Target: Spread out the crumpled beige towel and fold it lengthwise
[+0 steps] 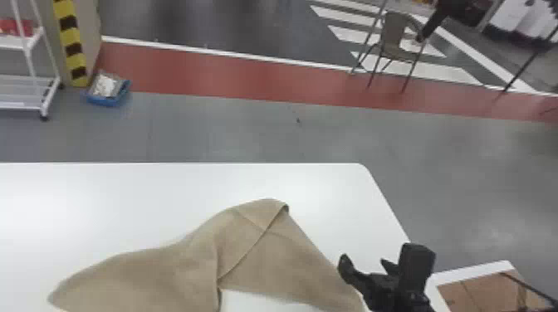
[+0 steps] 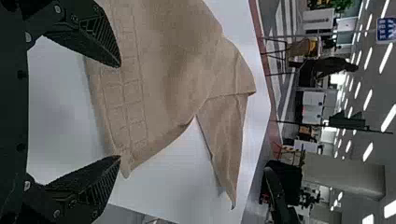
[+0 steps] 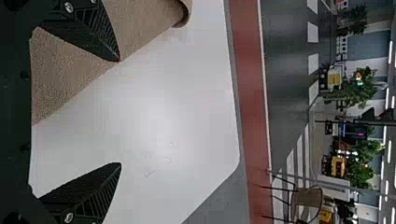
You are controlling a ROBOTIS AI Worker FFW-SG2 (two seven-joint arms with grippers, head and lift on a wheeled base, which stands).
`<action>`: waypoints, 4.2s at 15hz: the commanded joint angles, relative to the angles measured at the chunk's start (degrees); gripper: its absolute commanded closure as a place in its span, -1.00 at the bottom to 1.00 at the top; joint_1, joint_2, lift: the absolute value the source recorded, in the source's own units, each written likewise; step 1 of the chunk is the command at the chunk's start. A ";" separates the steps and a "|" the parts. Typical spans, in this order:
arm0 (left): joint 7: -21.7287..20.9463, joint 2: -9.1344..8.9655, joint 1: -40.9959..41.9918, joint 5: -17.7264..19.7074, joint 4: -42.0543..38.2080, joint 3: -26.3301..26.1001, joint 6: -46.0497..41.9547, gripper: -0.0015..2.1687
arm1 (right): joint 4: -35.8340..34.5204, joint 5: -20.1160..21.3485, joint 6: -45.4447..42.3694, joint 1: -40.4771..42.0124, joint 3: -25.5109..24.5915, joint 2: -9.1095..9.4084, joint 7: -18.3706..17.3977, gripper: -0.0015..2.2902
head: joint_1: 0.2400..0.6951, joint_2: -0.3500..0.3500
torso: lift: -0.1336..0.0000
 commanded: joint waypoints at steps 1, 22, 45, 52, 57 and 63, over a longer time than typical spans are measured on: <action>0.08 0.22 -0.16 -1.34 -0.20 -2.33 0.84 -0.80 | 0.15 -0.55 2.25 -0.69 -1.07 0.05 -1.78 -0.92 | 1.00 -1.00 | 1.00; 4.12 1.71 -8.24 -4.86 6.74 -13.67 3.82 -0.50 | 4.28 -10.57 4.36 -3.94 -8.10 0.05 -2.66 -0.92 | 1.00 -1.00 | 1.00; -4.58 0.57 -10.79 10.70 -4.33 23.86 15.60 0.77 | 6.21 6.83 5.59 -6.05 -0.28 0.05 7.97 -0.92 | 1.00 -0.63 | 1.00; -4.85 -0.13 -10.88 10.52 -4.86 22.71 16.13 0.77 | 6.21 10.08 0.67 -5.96 6.75 0.05 9.56 -0.90 | 1.00 -0.20 | 1.00; -4.85 -1.28 -10.61 10.35 -6.53 22.80 17.71 0.77 | 6.21 10.70 -0.91 -6.05 8.69 0.05 8.59 -0.90 | 1.00 -0.15 | 1.00; -4.76 -1.89 -10.61 9.73 -7.23 22.63 19.29 0.77 | 2.96 22.39 -0.56 -2.71 11.94 0.05 17.20 -0.89 | 1.00 -0.06 | 1.00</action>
